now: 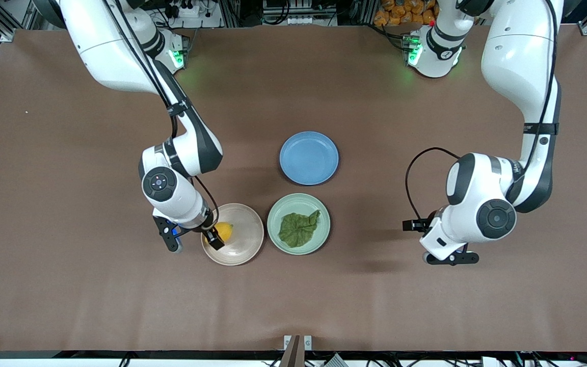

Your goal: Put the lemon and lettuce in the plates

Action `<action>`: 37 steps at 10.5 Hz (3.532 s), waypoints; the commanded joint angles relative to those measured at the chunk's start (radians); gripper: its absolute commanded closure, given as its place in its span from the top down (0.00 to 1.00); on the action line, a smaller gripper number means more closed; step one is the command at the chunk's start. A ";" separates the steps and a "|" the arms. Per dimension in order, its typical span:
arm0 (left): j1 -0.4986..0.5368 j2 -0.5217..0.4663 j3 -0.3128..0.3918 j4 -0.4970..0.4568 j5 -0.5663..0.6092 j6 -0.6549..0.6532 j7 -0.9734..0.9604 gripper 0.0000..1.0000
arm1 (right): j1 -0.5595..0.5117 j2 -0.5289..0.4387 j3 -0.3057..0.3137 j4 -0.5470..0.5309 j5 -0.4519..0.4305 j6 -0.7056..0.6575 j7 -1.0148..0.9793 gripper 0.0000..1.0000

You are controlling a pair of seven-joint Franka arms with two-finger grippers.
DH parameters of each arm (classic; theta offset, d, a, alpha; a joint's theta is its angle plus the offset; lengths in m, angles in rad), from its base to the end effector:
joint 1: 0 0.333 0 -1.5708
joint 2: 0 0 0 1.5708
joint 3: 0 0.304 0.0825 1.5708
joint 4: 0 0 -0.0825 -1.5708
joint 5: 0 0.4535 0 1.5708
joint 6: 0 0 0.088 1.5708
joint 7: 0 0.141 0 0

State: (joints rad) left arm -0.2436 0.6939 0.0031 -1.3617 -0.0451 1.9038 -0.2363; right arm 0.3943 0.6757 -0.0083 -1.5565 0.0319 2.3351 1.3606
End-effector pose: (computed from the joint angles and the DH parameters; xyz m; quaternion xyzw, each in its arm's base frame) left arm 0.7401 -0.1867 0.2230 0.9969 0.0066 -0.0783 0.0012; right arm 0.7081 0.2898 0.1740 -0.8780 0.4759 -0.0257 0.0455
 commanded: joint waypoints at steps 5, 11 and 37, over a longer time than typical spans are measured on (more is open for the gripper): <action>0.072 -0.047 -0.006 -0.037 0.025 -0.012 0.092 1.00 | -0.178 -0.142 0.004 -0.158 -0.067 -0.043 -0.404 1.00; 0.089 -0.074 -0.008 -0.043 0.024 -0.038 0.091 1.00 | -0.356 -0.295 0.004 -0.411 -0.072 0.111 -0.773 1.00; 0.135 -0.748 -0.017 -0.381 0.014 -0.221 0.141 1.00 | -0.374 -0.712 0.011 -0.659 -0.058 -0.068 -1.021 1.00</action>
State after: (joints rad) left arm -0.0972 -0.0586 -0.0285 -1.8489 -0.0426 1.7903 -0.1044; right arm 0.0236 0.0115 0.0040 -2.2114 -0.0246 2.2688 0.4215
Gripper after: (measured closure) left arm 0.000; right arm 0.000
